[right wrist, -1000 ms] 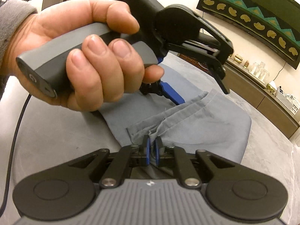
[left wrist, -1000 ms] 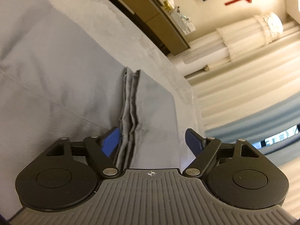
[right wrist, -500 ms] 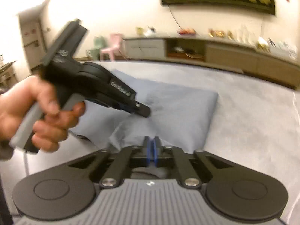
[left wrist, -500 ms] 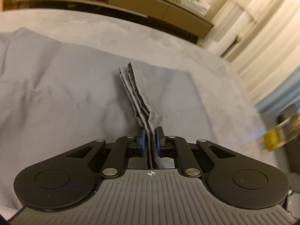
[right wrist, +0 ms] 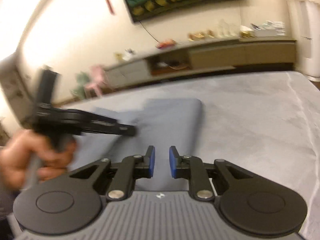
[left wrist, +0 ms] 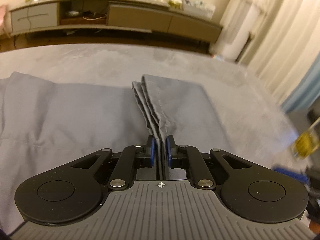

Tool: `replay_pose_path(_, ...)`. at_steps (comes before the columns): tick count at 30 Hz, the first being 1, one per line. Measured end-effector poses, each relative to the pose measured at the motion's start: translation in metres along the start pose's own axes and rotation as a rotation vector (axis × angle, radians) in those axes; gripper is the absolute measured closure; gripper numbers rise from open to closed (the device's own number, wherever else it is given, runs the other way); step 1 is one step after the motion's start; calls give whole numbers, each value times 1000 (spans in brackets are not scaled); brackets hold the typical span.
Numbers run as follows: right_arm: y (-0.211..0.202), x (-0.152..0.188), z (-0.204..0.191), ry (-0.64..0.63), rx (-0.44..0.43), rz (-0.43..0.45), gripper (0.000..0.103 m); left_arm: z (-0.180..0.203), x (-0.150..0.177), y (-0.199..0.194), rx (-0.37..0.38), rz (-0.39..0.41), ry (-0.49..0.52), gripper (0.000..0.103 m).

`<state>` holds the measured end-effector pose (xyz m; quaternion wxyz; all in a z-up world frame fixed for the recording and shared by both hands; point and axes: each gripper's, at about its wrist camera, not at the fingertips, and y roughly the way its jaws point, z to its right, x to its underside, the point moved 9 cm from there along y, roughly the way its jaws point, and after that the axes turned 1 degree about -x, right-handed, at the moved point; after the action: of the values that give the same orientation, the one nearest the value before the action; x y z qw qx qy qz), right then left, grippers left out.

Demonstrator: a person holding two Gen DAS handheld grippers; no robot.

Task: Fold clothes
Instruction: 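Release the seam with the right gripper while the left gripper pinches the fold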

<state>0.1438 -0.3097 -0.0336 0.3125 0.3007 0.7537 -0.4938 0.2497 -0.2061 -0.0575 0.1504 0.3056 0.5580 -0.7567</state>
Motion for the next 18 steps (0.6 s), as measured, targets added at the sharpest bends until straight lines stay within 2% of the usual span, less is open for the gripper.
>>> replay_pose_path(2,21,16,-5,-53,29,-83,90,-7,12,6,-13,-16,-13,103)
replay_pose_path(5,35,39,-19,-299,121,-166,95,-12,19,8,-16,-1,-9,96)
replay_pose_path(7,35,41,-27,-358,165,-192,94,-11,20,7,-27,-1,16,95)
replay_pose_path(9,35,42,-28,-360,178,-198,94,-13,20,5,-29,-12,13,92)
replay_pose_path(11,34,44,-26,-363,182,-198,94,-17,19,-1,-43,-16,-3,81)
replay_pose_path(13,32,43,-22,-351,179,-202,94,-23,14,-16,-77,14,-19,70)
replay_pose_path(14,32,42,-20,-322,171,-195,93,-25,10,-25,-101,40,-29,72)
replay_pose_path(16,29,35,-14,-234,152,-163,76,-25,-2,-43,-140,98,-43,70)
replay_pose_path(17,25,27,-8,-172,148,-126,51,-20,-9,-49,-130,116,-45,68)
replay_pose_path(18,24,20,-1,-110,151,-91,38,-13,-15,-51,-108,121,-41,67)
